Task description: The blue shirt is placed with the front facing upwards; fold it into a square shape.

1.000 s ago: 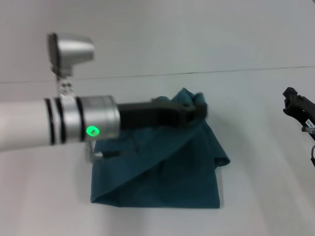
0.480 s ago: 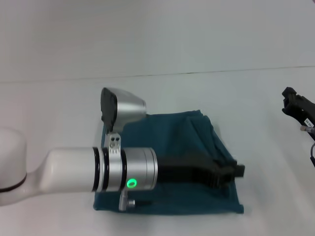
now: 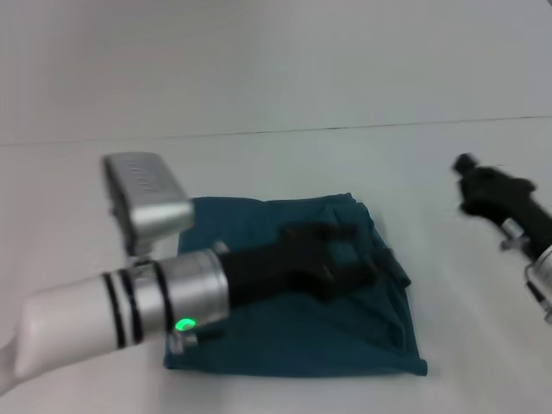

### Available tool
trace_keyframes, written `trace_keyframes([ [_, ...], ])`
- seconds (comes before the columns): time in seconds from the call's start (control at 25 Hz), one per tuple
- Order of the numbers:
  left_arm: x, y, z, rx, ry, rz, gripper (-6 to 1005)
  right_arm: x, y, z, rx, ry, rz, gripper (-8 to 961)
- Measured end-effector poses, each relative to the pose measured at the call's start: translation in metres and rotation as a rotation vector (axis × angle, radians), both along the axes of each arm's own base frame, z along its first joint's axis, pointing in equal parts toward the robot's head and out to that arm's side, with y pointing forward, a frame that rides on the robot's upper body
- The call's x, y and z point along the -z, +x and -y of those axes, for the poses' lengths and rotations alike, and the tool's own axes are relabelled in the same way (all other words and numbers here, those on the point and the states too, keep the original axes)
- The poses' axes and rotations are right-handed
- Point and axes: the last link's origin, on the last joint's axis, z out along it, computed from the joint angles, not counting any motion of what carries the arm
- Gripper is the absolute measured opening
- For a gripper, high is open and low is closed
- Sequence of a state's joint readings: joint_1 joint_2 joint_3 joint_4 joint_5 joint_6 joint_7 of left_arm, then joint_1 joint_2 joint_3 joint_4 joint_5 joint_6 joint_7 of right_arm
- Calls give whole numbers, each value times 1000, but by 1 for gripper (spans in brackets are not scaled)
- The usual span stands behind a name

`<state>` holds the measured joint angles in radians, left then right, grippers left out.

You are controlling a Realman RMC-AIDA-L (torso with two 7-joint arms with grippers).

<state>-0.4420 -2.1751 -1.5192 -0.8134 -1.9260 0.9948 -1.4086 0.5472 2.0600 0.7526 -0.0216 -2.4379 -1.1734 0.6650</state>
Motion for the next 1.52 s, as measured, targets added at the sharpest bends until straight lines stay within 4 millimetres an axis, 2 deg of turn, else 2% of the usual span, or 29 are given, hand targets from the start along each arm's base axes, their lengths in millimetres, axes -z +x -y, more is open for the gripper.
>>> trace_keyframes([
  [0.12,-12,-10,-5,-22,95,33,516,15,-15,14,-173,-77,123,84],
  [0.28,-28,-28,-10,-80,178,66,713,26,-18,32,-283,-162,186,89],
  [0.4,-31,-34,-9,-59,216,47,846,12,-14,32,-315,-271,165,94],
  [0.48,-31,-35,-6,-31,233,38,934,-8,-13,22,-290,-362,137,116],
  [0.6,-32,-39,0,8,232,43,934,-39,-20,4,-244,-485,165,178],
  [0.8,-37,-51,9,48,253,70,934,-80,-54,-25,-181,-650,271,281],
  [0.92,-40,-61,13,19,253,92,934,-95,-84,-40,-112,-757,368,364],
  [0.96,-40,-64,14,8,251,93,933,-97,-104,-45,-92,-822,452,405],
  [1.0,-39,-66,15,0,249,93,933,-97,-104,-45,-92,-822,452,447],
  [1.12,-39,-73,20,-3,259,77,933,-96,-143,-46,-79,-892,626,558],
  [1.16,-39,-78,23,-7,264,69,933,-92,-166,-46,-46,-900,740,586],
  [1.24,-40,-80,25,-11,263,68,933,-84,-187,-48,-5,-902,828,643],
  [1.32,-41,-83,28,-16,261,72,933,-72,-201,-48,13,-925,873,671],
  [1.4,-42,-86,31,-22,261,76,933,-67,-206,-48,18,-935,889,672],
  [1.52,-42,-90,35,-36,264,80,933,-39,-213,-45,9,-963,952,673],
])
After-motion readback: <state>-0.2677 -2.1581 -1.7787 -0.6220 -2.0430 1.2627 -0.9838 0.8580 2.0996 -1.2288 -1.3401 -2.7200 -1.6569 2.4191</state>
